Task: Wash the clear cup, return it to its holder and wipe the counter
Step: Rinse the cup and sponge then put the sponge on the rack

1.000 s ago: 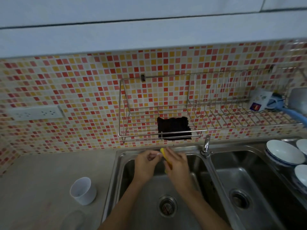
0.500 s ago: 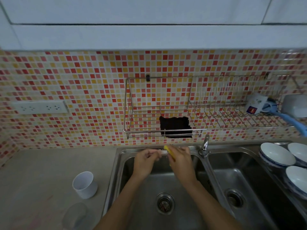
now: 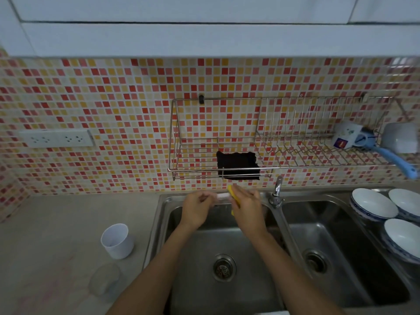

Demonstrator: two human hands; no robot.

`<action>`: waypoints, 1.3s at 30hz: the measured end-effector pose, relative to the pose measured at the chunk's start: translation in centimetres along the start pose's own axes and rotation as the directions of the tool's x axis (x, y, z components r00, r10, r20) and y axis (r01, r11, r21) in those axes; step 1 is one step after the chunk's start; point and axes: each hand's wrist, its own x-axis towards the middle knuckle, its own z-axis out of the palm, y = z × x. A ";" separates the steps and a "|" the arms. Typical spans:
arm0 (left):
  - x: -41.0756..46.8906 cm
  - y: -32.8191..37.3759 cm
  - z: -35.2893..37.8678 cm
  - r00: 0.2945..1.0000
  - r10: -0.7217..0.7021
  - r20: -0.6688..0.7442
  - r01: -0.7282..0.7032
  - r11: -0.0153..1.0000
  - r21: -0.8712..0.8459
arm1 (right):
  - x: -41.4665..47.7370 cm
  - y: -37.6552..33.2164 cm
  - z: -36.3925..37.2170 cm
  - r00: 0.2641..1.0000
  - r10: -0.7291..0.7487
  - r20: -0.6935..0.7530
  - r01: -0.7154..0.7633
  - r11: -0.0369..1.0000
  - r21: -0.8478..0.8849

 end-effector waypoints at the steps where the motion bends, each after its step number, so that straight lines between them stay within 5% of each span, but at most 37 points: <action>1: 0.0 0.2 0.3 0.999 -0.042 -0.007 0.042 0.999 -0.020 | -0.8 -0.8 0.7 1.000 -0.022 -0.001 0.022 1.000 -0.001; 4: 0.2 -0.1 1.0 0.984 -0.179 0.007 0.178 0.977 -0.117 | -2.1 -1.7 1.4 0.991 -0.134 0.013 0.134 0.991 0.003; 9: -0.1 -0.4 2.9 0.959 -0.283 0.002 0.278 0.942 -0.189 | -1.1 1.7 0.5 0.994 0.105 -0.038 -0.105 0.994 -0.001; 13: 0.3 -0.3 4.3 0.952 -0.306 0.011 0.302 0.935 -0.188 | -3.1 0.3 0.3 0.993 -0.111 -0.029 0.112 0.994 0.001; 18: 1.0 -1.2 6.8 0.924 -0.383 -0.008 0.376 0.911 -0.169 | -2.3 4.9 1.1 0.997 0.073 -0.005 -0.073 0.997 0.009; 22: 2.0 -2.9 8.6 0.914 -0.404 -0.043 0.401 0.913 -0.070 | -4.0 6.5 1.1 0.985 -0.168 0.039 0.168 0.986 -0.003; 24: 2.1 -3.4 9.5 0.910 -0.411 -0.056 0.412 0.911 0.004 | -3.8 9.3 0.9 0.996 -0.083 0.046 0.081 0.996 0.039; 28: 2.6 -2.7 11.9 0.954 -0.284 0.101 0.252 0.935 0.251 | -1.4 17.3 0.8 0.922 0.386 0.015 -0.386 0.917 0.103; 30: 3.1 -1.8 13.2 0.942 -0.218 0.254 0.109 0.918 0.383 | 0.1 20.2 1.0 0.863 0.501 0.056 -0.505 0.858 0.095; 34: 4.1 -1.2 15.9 0.944 -0.118 0.308 -0.001 0.932 0.362 | 2.2 22.7 1.9 0.826 0.527 0.198 -0.556 0.820 0.135; 39: 5.4 -0.8 18.1 0.954 -0.086 0.286 -0.012 0.946 0.324 | 2.2 23.8 3.4 0.854 0.391 0.344 -0.442 0.893 0.084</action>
